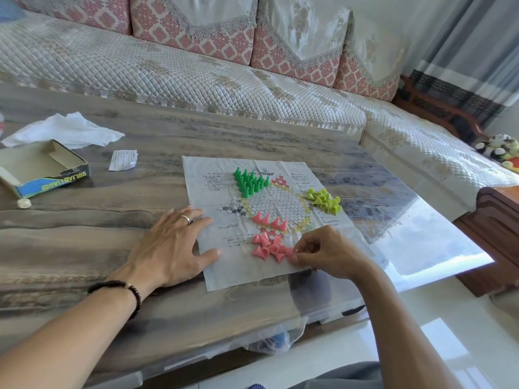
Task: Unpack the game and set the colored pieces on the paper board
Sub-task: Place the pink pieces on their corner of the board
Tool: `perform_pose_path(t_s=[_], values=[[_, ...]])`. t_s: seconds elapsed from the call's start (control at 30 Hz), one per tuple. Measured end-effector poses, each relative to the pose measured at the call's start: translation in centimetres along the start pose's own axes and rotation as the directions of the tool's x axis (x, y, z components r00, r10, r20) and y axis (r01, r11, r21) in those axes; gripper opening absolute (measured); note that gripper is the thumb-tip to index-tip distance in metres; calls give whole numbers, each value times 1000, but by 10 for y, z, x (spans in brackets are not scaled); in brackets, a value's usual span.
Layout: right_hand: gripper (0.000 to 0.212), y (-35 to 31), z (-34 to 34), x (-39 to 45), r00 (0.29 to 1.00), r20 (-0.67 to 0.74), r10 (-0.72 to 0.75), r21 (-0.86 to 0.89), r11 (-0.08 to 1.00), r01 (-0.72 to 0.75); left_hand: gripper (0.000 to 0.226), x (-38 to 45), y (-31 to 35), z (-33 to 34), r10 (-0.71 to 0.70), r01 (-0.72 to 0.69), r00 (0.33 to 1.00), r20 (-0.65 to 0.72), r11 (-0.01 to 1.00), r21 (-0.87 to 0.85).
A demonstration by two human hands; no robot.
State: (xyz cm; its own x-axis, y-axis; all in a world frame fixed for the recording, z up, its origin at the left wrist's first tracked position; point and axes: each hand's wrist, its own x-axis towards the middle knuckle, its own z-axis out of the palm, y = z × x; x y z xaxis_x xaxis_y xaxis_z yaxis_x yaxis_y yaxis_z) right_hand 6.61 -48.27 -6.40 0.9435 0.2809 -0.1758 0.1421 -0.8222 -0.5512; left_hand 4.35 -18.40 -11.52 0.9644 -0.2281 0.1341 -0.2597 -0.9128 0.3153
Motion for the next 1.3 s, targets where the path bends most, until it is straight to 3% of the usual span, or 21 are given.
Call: perform_pose_path(t_s=[0.27,0.37,0.5,0.83,1.17,1.3], values=[[12,4,-5,13,949,-315,-14,-80,997,-12,97,0,-1,2,-4,4,1000,6,1000,5],[11,1,2,25,955,-294,-27,-51,999,13,99,1,-2,2,-3,3,1000,10,1000,9],[11,2,10,35,976,-215,-19,-143,990,-13,99,1,-1,2,1,-1,1000,1,1000,5],[6,6,8,42,951,-309,24,-136,988,-69,100,1,0,0,-1,1,1000,-8,1000,6],[7,5,7,42,955,-294,40,-152,984,-88,100,0,-1,0,-3,2,1000,-15,1000,-21],[11,0,2,36,913,-406,32,-108,991,-82,100,1,-1,0,-6,6,1000,-15,1000,-27]])
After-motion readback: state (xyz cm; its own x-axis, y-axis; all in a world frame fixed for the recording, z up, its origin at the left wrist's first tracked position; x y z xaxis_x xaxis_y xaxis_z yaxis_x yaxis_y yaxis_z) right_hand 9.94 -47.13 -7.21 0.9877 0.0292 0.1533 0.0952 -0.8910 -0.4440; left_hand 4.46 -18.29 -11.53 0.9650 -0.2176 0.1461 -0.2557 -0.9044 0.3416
